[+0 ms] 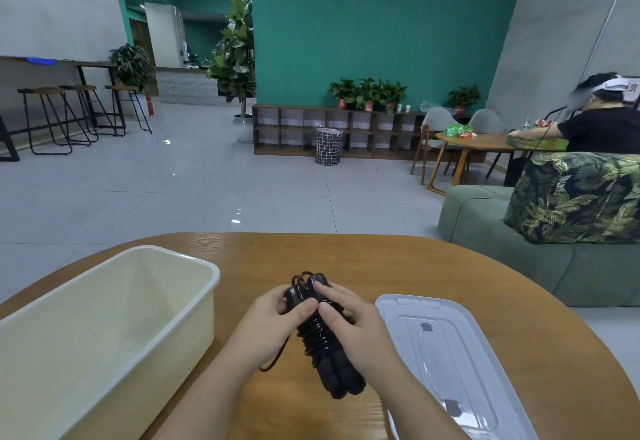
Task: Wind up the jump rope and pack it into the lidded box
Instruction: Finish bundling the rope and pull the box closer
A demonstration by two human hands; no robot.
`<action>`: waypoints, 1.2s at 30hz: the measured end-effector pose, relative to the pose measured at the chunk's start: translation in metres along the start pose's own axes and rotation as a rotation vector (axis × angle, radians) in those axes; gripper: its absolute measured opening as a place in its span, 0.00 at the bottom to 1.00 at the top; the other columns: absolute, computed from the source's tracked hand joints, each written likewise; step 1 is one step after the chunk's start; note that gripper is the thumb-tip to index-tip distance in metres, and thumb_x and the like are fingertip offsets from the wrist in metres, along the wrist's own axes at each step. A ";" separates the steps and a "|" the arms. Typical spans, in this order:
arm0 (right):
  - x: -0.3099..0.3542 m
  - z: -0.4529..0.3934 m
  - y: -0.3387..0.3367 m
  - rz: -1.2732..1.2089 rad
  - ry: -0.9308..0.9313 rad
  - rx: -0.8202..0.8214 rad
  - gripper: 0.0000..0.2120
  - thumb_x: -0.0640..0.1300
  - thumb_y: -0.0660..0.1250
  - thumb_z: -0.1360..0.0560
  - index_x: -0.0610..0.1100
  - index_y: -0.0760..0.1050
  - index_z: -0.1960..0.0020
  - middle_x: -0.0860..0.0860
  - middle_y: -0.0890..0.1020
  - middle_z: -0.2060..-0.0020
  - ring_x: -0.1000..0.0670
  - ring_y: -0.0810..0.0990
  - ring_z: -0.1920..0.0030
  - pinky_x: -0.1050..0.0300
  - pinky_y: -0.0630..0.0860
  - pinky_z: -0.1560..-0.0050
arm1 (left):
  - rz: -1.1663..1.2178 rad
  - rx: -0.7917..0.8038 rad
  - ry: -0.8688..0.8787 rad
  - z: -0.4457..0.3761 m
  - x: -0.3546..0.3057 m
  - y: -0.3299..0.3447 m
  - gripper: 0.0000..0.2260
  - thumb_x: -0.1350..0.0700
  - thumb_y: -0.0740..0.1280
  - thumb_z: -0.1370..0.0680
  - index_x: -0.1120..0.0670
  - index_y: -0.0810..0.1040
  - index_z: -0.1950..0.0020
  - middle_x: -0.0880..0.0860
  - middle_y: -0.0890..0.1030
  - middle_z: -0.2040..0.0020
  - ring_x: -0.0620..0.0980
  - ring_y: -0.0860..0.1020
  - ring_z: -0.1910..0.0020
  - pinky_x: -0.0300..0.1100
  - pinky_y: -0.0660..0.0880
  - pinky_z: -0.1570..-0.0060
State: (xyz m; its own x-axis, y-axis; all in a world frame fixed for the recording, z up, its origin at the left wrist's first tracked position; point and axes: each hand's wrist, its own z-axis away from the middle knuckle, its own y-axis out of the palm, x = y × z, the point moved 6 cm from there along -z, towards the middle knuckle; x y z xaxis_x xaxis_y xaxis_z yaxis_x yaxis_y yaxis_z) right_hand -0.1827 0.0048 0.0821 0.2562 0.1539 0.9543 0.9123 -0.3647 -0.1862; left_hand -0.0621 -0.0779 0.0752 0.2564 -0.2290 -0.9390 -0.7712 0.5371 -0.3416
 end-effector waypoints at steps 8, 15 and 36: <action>-0.023 -0.002 -0.006 -0.259 0.191 -0.168 0.11 0.42 0.66 0.24 0.55 0.84 0.56 0.49 0.86 0.52 0.45 0.83 0.49 0.45 0.80 0.46 | 1.058 0.198 -0.225 0.009 0.033 0.007 0.25 0.42 0.43 0.23 0.49 0.66 0.32 0.63 0.79 0.39 0.56 0.79 0.43 0.56 0.73 0.43; -0.047 -0.003 0.014 -0.612 0.372 -0.245 0.08 0.43 0.65 0.23 0.48 0.83 0.49 0.44 0.85 0.49 0.40 0.82 0.44 0.38 0.76 0.40 | 1.292 0.074 -0.210 0.010 0.047 0.017 0.23 0.56 0.53 0.26 0.54 0.65 0.31 0.64 0.77 0.38 0.59 0.77 0.42 0.51 0.74 0.45; -0.084 0.020 0.033 -0.255 0.533 -0.352 0.11 0.47 0.64 0.23 0.43 0.79 0.59 0.47 0.86 0.59 0.50 0.82 0.54 0.51 0.74 0.48 | 0.159 -0.297 -0.247 0.023 0.073 0.011 0.08 0.50 0.70 0.29 0.45 0.77 0.51 0.51 0.84 0.56 0.53 0.83 0.59 0.55 0.81 0.56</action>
State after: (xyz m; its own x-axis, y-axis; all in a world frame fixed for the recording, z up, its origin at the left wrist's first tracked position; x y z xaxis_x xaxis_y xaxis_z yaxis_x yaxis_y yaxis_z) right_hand -0.1682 -0.0019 -0.0088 -0.2270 -0.1656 0.9597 0.7418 -0.6679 0.0602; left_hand -0.0388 -0.0694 0.0022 0.2243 0.0588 -0.9728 -0.9378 0.2844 -0.1990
